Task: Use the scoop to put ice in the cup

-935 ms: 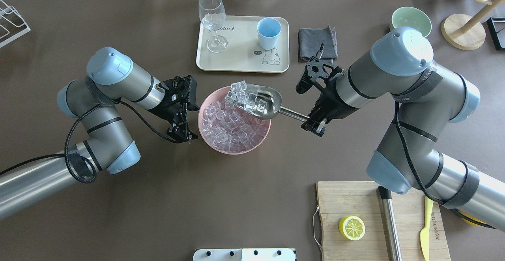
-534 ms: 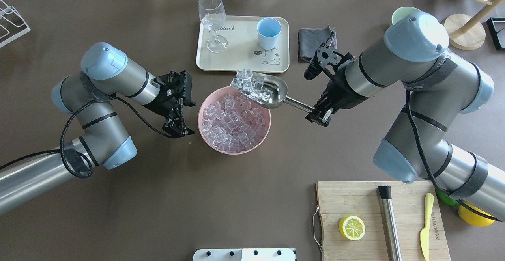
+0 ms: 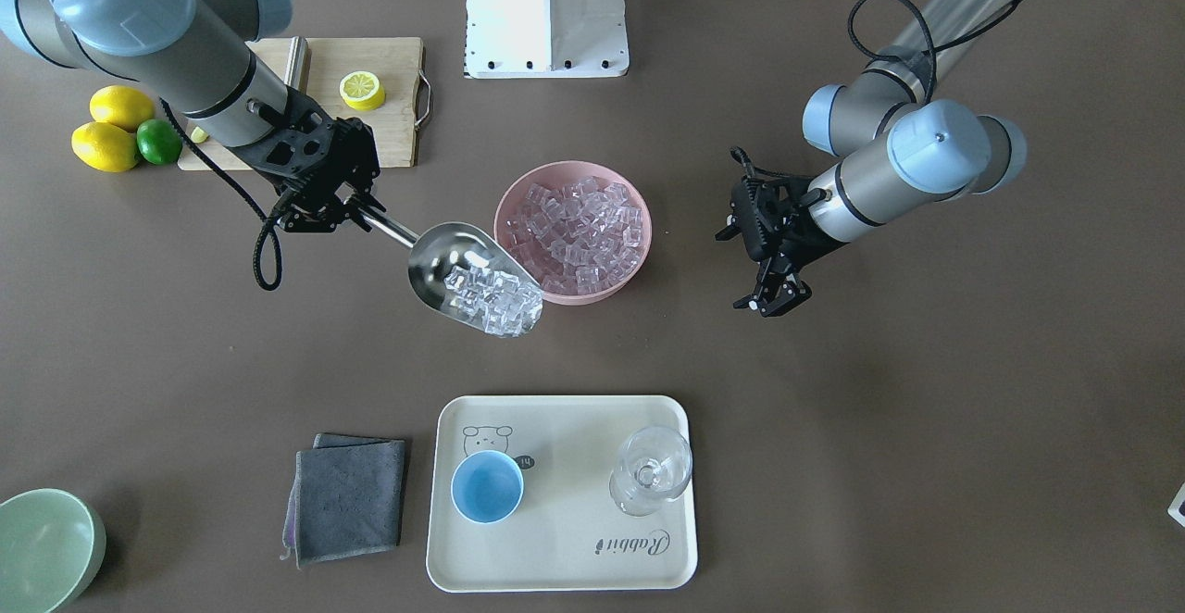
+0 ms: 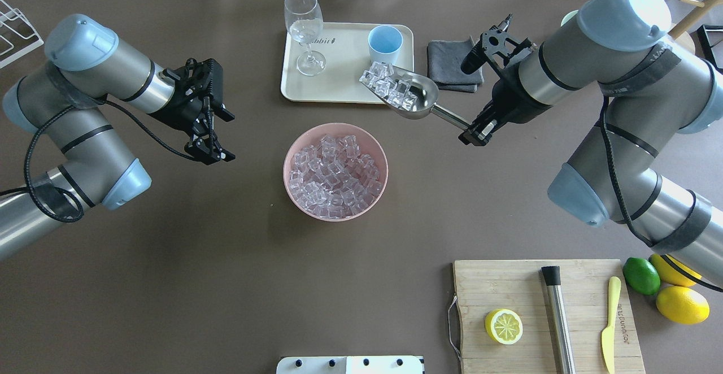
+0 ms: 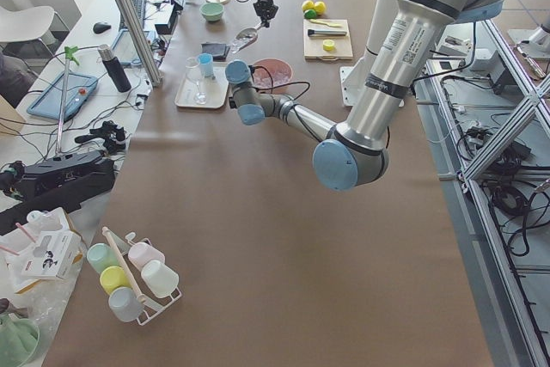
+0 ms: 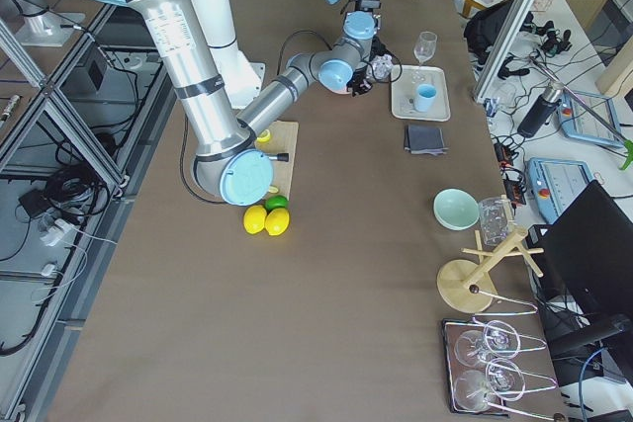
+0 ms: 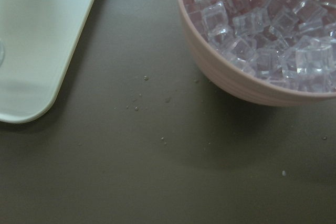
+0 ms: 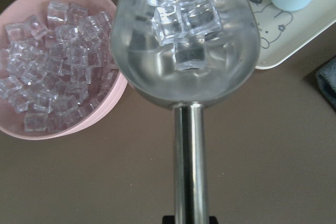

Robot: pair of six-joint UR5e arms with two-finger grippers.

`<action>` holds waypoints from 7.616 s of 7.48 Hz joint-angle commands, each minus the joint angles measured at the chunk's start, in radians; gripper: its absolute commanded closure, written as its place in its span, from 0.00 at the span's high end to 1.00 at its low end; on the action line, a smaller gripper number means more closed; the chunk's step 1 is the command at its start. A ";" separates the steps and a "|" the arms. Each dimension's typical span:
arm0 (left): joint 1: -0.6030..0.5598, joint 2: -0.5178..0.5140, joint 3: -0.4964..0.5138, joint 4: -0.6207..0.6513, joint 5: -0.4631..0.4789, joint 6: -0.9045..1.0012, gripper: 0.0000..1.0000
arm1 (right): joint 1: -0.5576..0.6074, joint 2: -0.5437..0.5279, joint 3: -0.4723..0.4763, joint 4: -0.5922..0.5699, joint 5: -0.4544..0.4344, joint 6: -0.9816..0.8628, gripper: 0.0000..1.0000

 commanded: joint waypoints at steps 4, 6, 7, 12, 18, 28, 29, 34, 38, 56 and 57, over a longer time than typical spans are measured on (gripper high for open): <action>-0.251 0.089 -0.084 0.338 0.104 -0.014 0.99 | 0.087 0.100 -0.205 0.000 -0.005 0.024 0.00; -0.372 0.149 -0.087 0.505 0.104 -0.012 0.99 | 0.097 0.108 -0.234 -0.003 -0.007 0.024 0.00; -0.420 0.176 -0.087 0.577 0.104 -0.012 0.99 | 0.111 0.152 -0.272 -0.023 -0.004 0.020 0.00; -0.678 0.259 0.029 0.745 0.083 -0.003 0.99 | 0.111 0.287 -0.312 -0.324 -0.021 -0.125 0.00; -0.780 0.440 -0.047 0.745 0.086 -0.010 0.99 | 0.128 0.378 -0.325 -0.580 -0.029 -0.253 0.00; -0.774 0.468 -0.138 0.811 0.023 -0.274 0.99 | 0.133 0.545 -0.482 -0.726 -0.131 -0.377 0.00; -0.774 0.468 -0.141 0.812 0.023 -0.274 0.99 | 0.133 0.559 -0.498 -0.738 -0.137 -0.400 0.00; -0.774 0.468 -0.138 0.812 0.023 -0.271 0.99 | 0.133 0.582 -0.495 -0.796 -0.159 -0.446 0.00; -0.774 0.467 -0.138 0.811 0.023 -0.271 0.99 | 0.213 0.371 -0.230 -0.821 -0.057 -0.417 0.00; -0.767 0.467 -0.139 0.808 0.020 -0.276 0.99 | 0.435 -0.658 -0.188 0.271 0.019 0.309 0.00; -0.767 0.467 -0.138 0.806 0.020 -0.277 0.99 | 0.435 -0.656 -0.203 0.289 0.021 0.309 0.00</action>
